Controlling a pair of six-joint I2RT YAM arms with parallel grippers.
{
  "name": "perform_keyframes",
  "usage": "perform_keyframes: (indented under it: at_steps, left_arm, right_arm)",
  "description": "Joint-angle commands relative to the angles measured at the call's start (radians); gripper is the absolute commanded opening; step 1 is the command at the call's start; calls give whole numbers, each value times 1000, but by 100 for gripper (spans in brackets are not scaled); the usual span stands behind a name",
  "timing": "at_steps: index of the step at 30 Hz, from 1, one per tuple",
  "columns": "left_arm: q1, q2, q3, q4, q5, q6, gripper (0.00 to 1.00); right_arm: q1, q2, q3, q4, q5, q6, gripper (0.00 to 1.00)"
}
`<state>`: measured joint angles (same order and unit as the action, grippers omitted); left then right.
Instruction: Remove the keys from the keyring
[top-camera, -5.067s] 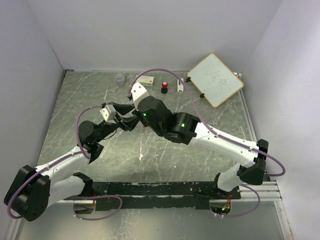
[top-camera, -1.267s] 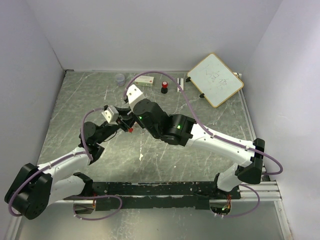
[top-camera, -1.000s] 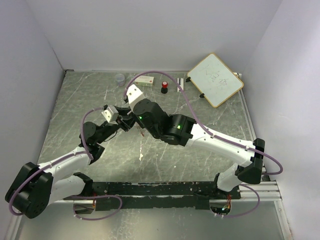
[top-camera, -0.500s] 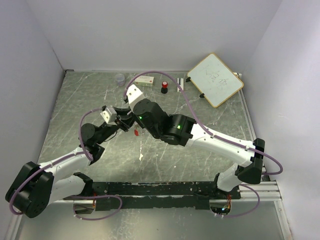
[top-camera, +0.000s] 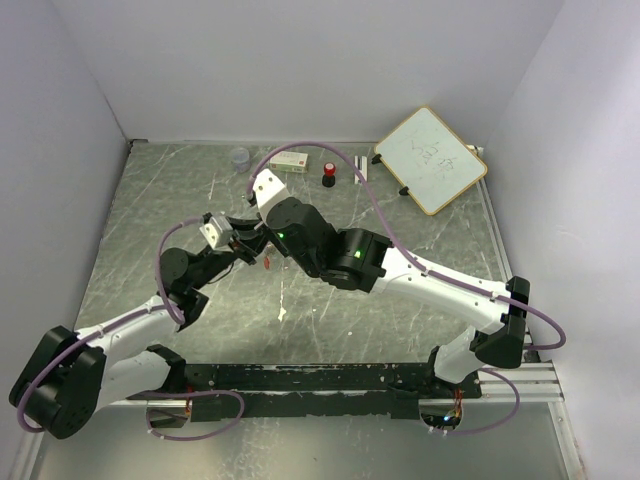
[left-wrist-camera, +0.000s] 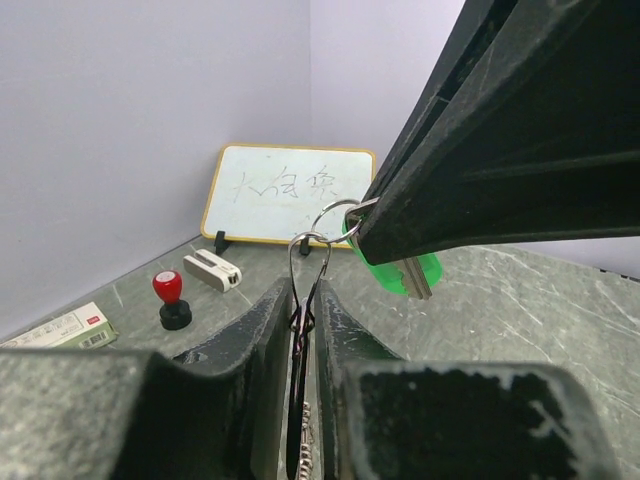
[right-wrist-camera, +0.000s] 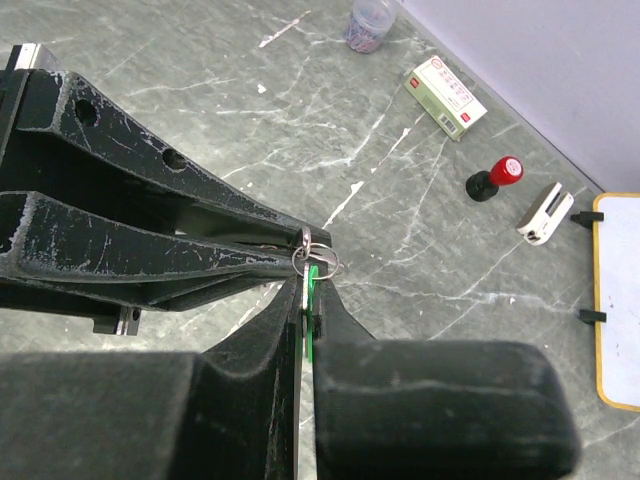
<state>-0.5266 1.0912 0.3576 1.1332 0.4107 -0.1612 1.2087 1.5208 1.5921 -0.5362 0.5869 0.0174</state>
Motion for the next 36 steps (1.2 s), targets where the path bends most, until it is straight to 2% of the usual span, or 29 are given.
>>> perform_keyframes:
  at_steps: [1,6,11,24,36]
  left_arm:
    - [0,-21,-9,60,30,4,27]
    - [2,-14,-19,88,31,-7,37]
    - [1,-4,-18,96,30,-11,37]
    - [1,1,-3,73,66,10,16]
    - [1,-40,-16,53,19,22,7]
  right_arm:
    - [6,-3,14,17,-3,-8,0]
    - [5,-2,15,18,-5,-8,0]
    - [6,-3,16,18,-5,-8,0]
    - [5,-8,9,23,-2,-8,0]
    - [6,-18,-14,19,1,6,0]
